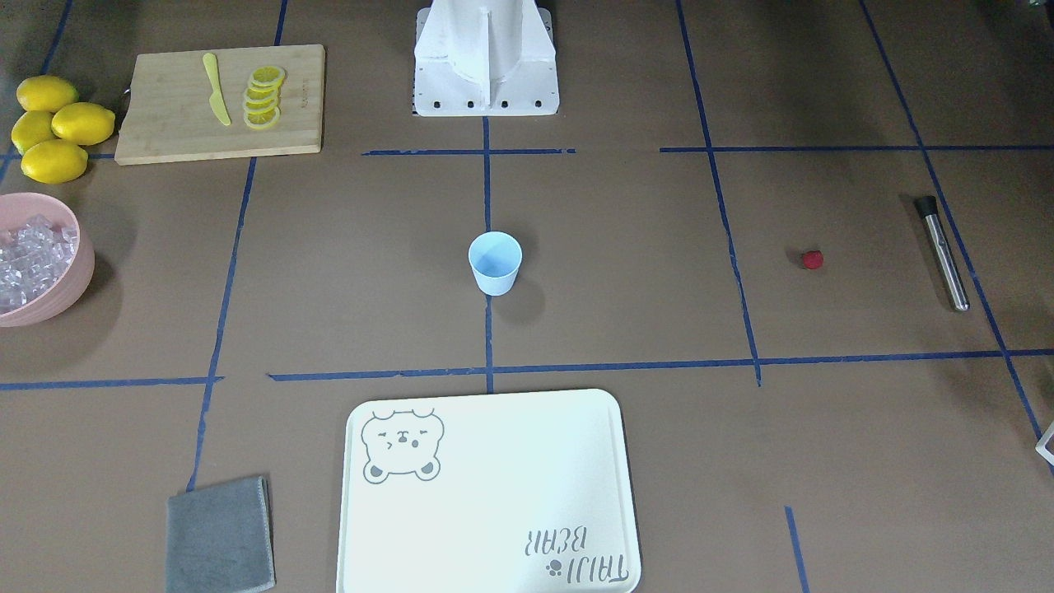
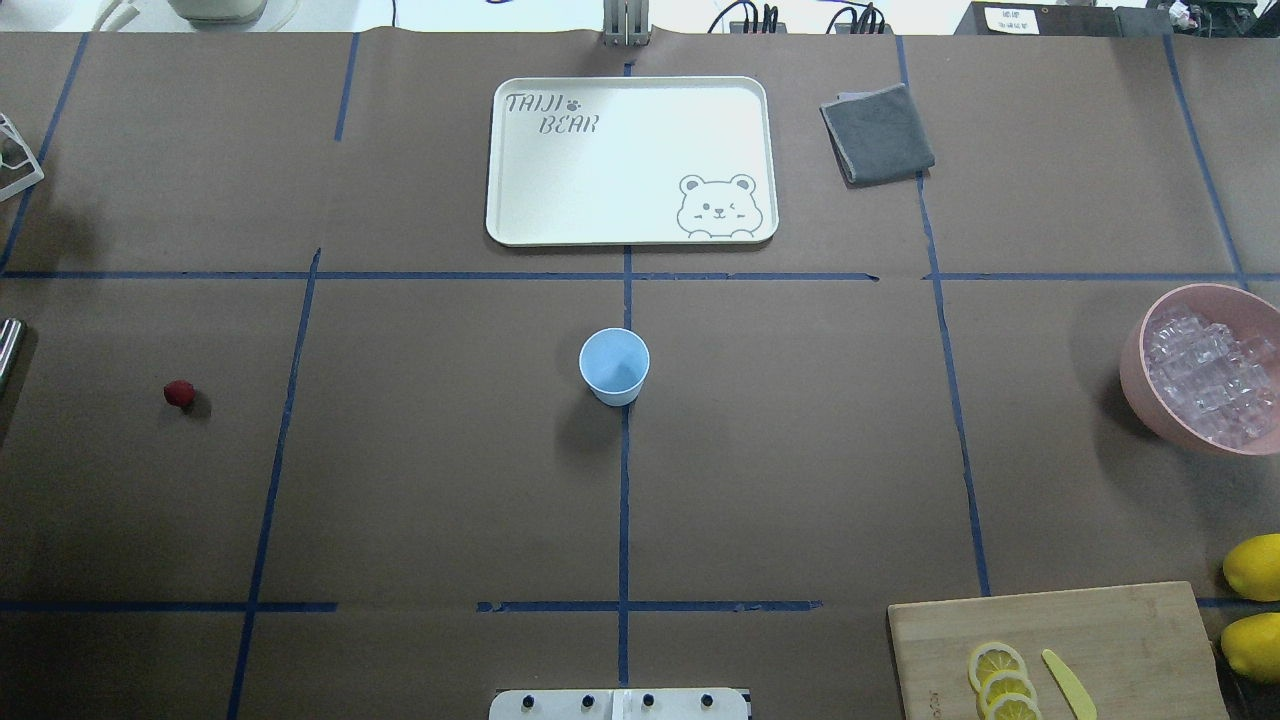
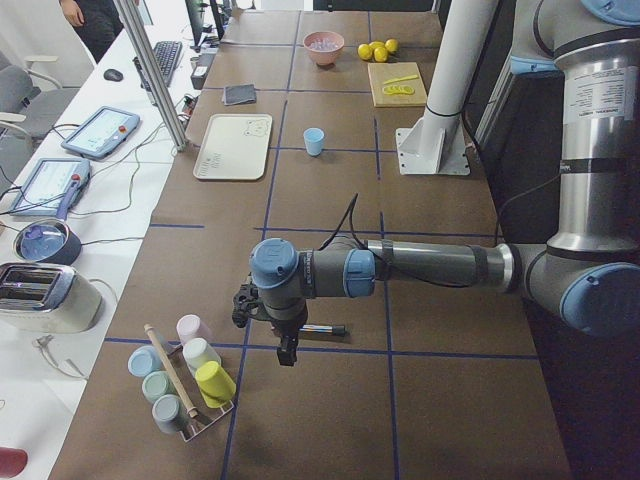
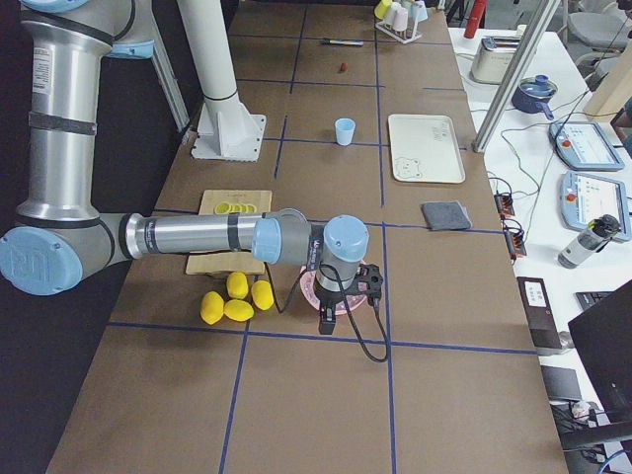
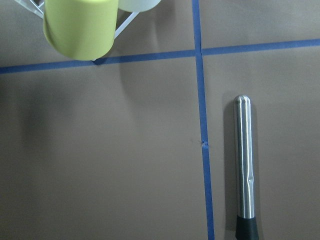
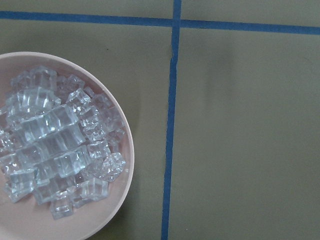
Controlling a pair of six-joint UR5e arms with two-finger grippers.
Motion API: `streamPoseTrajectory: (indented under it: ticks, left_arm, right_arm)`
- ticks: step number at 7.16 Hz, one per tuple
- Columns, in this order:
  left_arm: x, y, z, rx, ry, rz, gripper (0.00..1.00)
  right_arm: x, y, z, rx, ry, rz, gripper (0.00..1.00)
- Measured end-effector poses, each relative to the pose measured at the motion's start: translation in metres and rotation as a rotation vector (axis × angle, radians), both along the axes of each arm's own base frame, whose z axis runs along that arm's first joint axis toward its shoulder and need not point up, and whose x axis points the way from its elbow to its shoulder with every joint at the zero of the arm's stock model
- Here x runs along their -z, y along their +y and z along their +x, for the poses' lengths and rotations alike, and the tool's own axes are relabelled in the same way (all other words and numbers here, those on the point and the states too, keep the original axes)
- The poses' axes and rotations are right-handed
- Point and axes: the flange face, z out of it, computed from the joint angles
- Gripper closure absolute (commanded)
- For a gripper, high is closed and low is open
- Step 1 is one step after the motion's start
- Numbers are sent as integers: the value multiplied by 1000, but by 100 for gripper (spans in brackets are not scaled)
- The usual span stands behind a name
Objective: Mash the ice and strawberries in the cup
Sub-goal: 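Move the right gripper over the pink bowl of ice cubes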
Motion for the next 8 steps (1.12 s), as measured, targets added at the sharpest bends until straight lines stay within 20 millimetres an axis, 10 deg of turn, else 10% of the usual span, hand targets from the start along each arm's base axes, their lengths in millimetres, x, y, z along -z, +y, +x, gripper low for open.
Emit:
streamPoseTrajectory:
  ticks: [8]
  left_arm:
    - [5, -3, 11, -26, 7, 70, 0]
  right_arm:
    - [14, -4, -7, 3, -38, 19, 0]
